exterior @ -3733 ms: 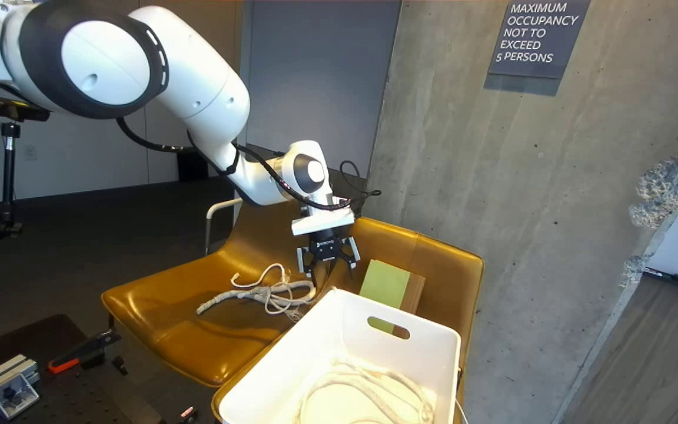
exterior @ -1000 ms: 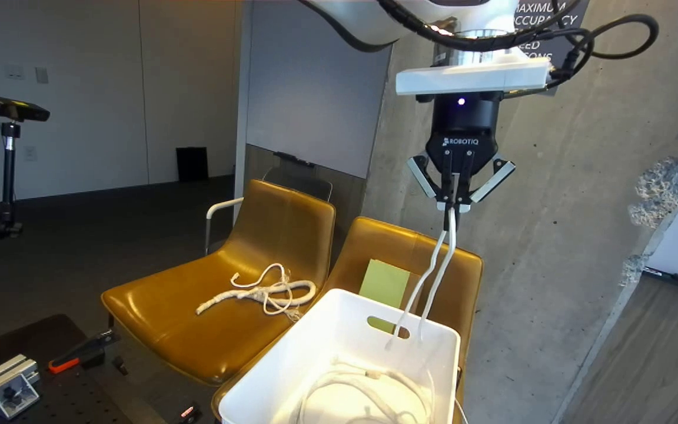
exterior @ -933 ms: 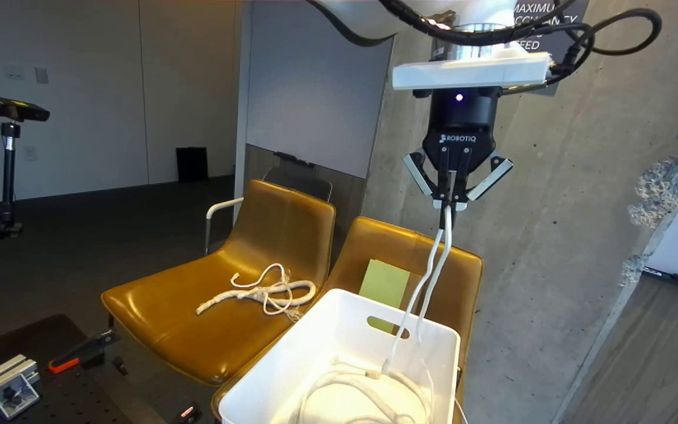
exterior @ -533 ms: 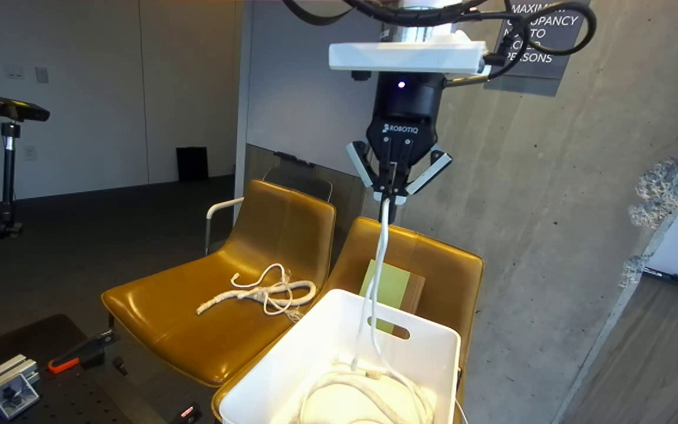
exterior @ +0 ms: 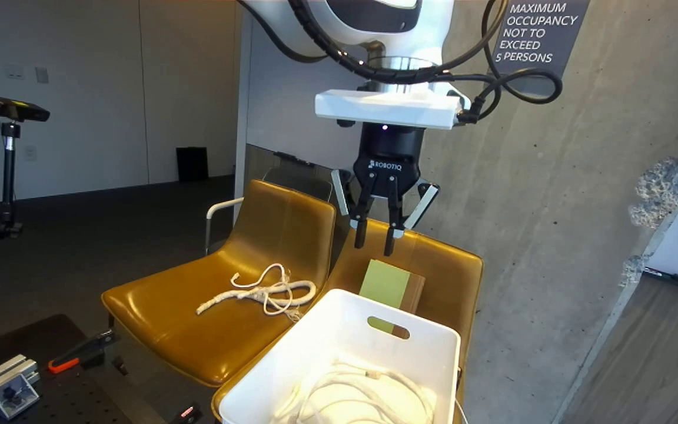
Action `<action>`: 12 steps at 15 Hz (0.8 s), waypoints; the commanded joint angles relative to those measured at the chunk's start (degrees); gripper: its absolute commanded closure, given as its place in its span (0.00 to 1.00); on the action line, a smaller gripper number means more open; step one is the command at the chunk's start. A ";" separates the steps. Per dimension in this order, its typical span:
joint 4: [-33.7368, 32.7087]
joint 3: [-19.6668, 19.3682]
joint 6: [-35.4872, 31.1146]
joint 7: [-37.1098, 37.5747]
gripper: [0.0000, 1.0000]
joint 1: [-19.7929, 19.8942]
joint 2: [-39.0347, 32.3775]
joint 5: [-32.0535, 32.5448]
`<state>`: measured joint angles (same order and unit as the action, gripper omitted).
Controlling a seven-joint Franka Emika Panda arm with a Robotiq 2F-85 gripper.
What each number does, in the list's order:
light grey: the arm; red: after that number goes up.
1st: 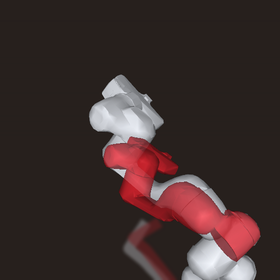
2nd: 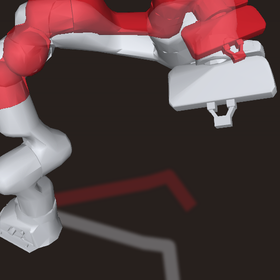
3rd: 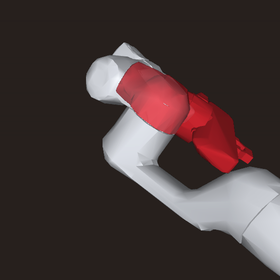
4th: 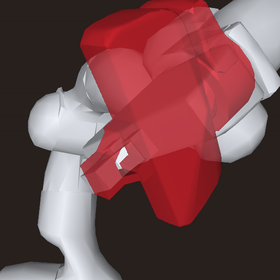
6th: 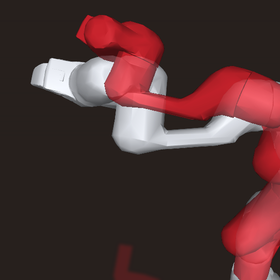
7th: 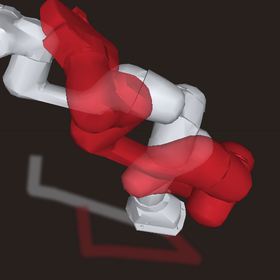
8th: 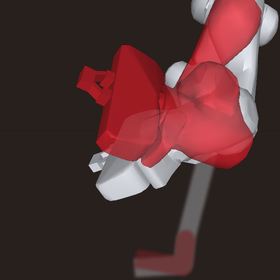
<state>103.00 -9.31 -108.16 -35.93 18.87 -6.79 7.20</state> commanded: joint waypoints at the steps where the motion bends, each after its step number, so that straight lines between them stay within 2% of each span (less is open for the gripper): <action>1: 1.98 -0.51 -2.98 -0.45 0.27 -1.54 2.23 -3.49; 3: 6.15 0.34 -4.82 -1.51 0.12 -2.81 5.35 -6.00; 5: 8.17 1.51 -6.74 -2.00 0.00 -4.98 5.61 -9.32; 9: 12.47 3.97 -11.17 -2.92 0.00 -9.42 6.22 -15.66; 12: 18.74 5.90 -13.91 -2.47 0.00 -12.56 9.95 -17.22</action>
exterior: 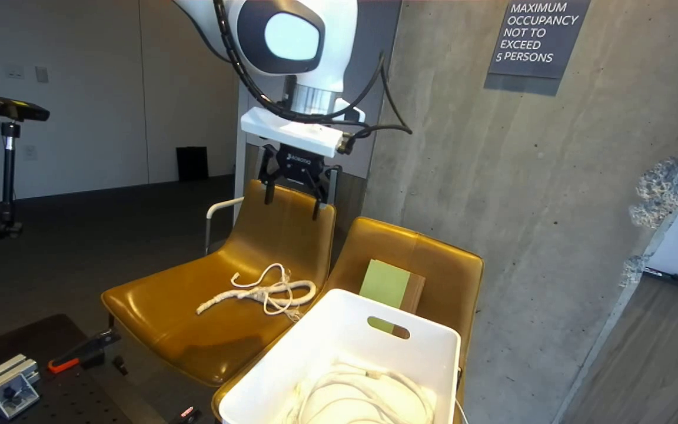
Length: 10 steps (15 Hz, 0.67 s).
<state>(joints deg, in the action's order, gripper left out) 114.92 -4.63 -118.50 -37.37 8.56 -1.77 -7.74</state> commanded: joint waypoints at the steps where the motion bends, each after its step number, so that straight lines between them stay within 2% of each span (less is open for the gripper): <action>1: 7.63 1.86 -4.87 -0.71 0.00 -3.31 4.48 -2.76; 5: 17.42 4.96 -14.60 1.89 0.00 -7.94 5.45 -2.63; 10: 23.53 9.31 -29.11 8.13 0.00 -13.11 1.19 -2.52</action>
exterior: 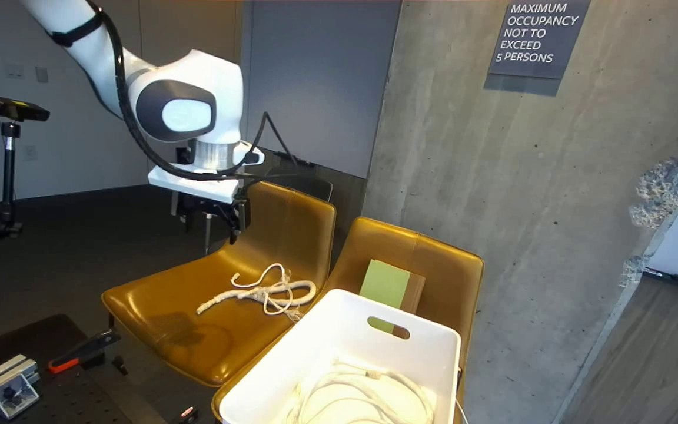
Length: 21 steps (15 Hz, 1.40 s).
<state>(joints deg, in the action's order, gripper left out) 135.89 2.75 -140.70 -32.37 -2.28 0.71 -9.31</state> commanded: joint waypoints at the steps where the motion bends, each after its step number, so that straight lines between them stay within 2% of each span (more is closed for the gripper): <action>1: 2.81 2.87 -9.15 5.01 0.00 -3.14 -2.38 -0.59; 4: 1.02 5.37 -13.04 12.06 0.00 -5.27 -7.19 1.72; 8: -3.48 6.48 -13.96 20.37 0.00 -6.95 -14.68 5.44; 13: -11.05 4.67 -14.44 28.52 0.00 -8.69 -25.64 11.64; 21: -25.20 0.66 -13.40 34.21 0.00 -12.97 -40.08 16.50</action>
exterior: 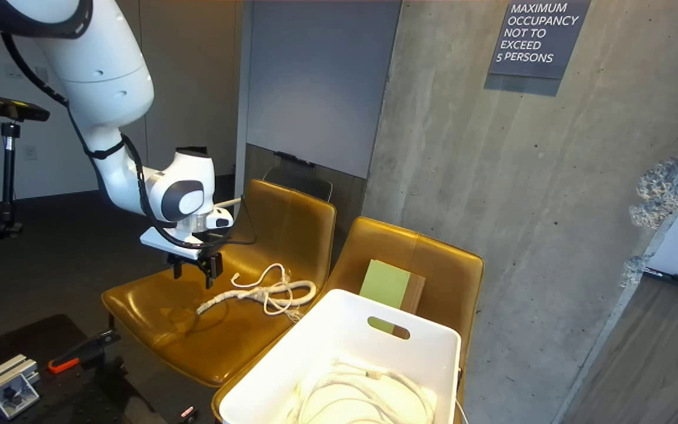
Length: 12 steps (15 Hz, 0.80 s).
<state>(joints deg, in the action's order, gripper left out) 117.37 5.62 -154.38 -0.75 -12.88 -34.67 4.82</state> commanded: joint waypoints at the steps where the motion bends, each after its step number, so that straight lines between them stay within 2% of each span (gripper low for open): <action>1: -9.01 -2.90 0.41 3.11 0.00 -3.01 -6.35 2.94; 5: -15.67 -6.26 0.11 3.51 0.00 -4.90 -11.34 5.91; 9: -20.27 -9.47 -0.08 3.38 0.00 -4.95 -15.51 8.52; 12: -22.58 -10.50 0.53 3.64 0.00 -4.65 -17.80 8.90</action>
<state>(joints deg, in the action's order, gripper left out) 98.18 -3.63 -154.38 1.41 -17.05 -49.83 12.14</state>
